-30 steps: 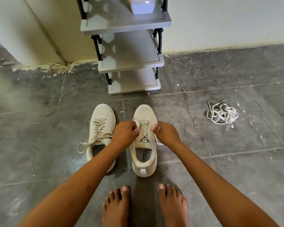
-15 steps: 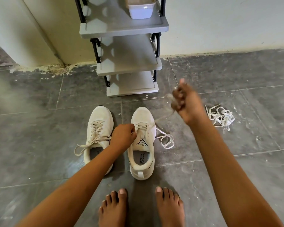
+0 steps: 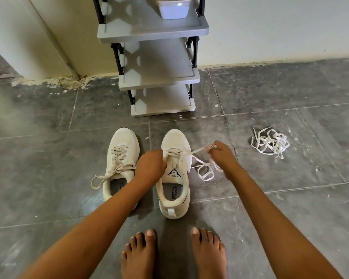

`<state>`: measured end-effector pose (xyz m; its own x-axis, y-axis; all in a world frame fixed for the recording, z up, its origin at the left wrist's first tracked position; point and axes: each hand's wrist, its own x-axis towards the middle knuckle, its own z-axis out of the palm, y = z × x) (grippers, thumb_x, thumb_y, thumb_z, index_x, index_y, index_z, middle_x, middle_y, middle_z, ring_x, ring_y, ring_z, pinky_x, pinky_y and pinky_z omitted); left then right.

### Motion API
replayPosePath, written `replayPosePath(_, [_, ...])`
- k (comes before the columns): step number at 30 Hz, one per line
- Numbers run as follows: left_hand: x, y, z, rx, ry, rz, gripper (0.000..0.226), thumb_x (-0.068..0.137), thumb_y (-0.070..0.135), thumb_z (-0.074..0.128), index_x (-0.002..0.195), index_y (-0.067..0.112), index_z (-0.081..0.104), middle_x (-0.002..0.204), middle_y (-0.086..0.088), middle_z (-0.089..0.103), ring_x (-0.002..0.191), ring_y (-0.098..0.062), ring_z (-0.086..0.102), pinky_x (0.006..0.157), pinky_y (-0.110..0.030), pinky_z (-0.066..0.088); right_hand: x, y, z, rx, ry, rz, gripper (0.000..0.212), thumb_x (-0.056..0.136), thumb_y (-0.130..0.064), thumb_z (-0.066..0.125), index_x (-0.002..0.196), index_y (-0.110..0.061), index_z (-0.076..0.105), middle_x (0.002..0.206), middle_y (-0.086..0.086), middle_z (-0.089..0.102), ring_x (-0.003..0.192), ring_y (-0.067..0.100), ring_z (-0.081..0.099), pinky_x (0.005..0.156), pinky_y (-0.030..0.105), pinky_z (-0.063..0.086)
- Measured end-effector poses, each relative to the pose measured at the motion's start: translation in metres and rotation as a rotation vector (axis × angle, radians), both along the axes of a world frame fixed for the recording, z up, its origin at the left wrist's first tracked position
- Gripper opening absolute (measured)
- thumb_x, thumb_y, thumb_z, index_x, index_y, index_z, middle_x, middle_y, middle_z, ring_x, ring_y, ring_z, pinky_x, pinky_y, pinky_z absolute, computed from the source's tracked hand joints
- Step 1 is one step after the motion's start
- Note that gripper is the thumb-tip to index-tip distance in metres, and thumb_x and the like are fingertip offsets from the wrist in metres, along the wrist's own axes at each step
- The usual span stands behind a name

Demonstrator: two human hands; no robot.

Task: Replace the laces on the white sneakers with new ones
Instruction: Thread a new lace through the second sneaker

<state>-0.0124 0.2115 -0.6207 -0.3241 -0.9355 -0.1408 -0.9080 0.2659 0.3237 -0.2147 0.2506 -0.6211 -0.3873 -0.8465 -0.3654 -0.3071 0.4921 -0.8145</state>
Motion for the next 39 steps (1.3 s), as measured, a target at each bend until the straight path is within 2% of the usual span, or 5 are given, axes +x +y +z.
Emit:
replayPosePath(8, [0.001, -0.002, 0.000, 0.016, 0.010, 0.029, 0.022, 0.093, 0.024, 0.051, 0.095, 0.003, 0.057, 0.092, -0.017, 0.065, 0.085, -0.033, 0.060, 0.061, -0.031, 0.036, -0.009, 0.022, -0.021, 0.181, -0.378, -0.197, 0.034, 0.086, -0.010, 0.042, 0.053, -0.009, 0.043, 0.040, -0.003, 0.031, 0.039, 0.011, 0.026, 0.044, 0.023, 0.022])
replayPosePath(13, [0.000, -0.003, -0.001, 0.014, 0.002, 0.020, 0.022, 0.093, 0.024, 0.051, 0.096, 0.003, 0.056, 0.092, -0.017, 0.065, 0.084, -0.033, 0.060, 0.061, -0.030, 0.034, -0.009, 0.031, -0.030, 0.393, -0.075, 0.206, 0.025, 0.088, -0.014, 0.056, 0.066, -0.006, 0.066, 0.062, 0.006, 0.066, 0.046, 0.010, 0.052, 0.047, 0.018, 0.041])
replayPosePath(16, [-0.001, -0.003, -0.001, 0.013, -0.021, 0.003, 0.021, 0.092, 0.023, 0.051, 0.097, 0.003, 0.056, 0.093, -0.017, 0.065, 0.084, -0.033, 0.060, 0.062, -0.031, 0.038, -0.003, 0.029, -0.039, 0.372, 0.221, 0.472, 0.019, 0.078, -0.019, 0.073, 0.095, -0.010, 0.072, 0.098, 0.002, 0.068, 0.090, 0.021, 0.064, 0.080, 0.031, 0.052])
replayPosePath(30, [0.004, -0.004, -0.004, 0.070, 0.088, 0.009, 0.014, 0.090, 0.022, 0.053, 0.092, 0.007, 0.054, 0.084, -0.010, 0.062, 0.078, -0.027, 0.058, 0.063, -0.032, 0.041, 0.011, -0.003, -0.076, 0.082, 0.882, 0.500, 0.019, 0.091, -0.017, 0.056, 0.109, -0.019, 0.057, 0.114, 0.004, 0.055, 0.098, 0.023, 0.057, 0.083, 0.033, 0.046])
replayPosePath(39, [0.012, -0.005, -0.006, 0.316, 0.481, 0.240, 0.022, 0.085, 0.016, 0.065, 0.106, 0.010, 0.069, 0.098, -0.004, 0.068, 0.092, -0.019, 0.063, 0.085, -0.033, 0.050, 0.006, -0.020, -0.012, -0.393, 0.220, 0.044, 0.008, 0.087, 0.001, 0.058, 0.092, 0.000, 0.064, 0.082, 0.010, 0.068, 0.070, 0.013, 0.059, 0.062, 0.011, 0.045])
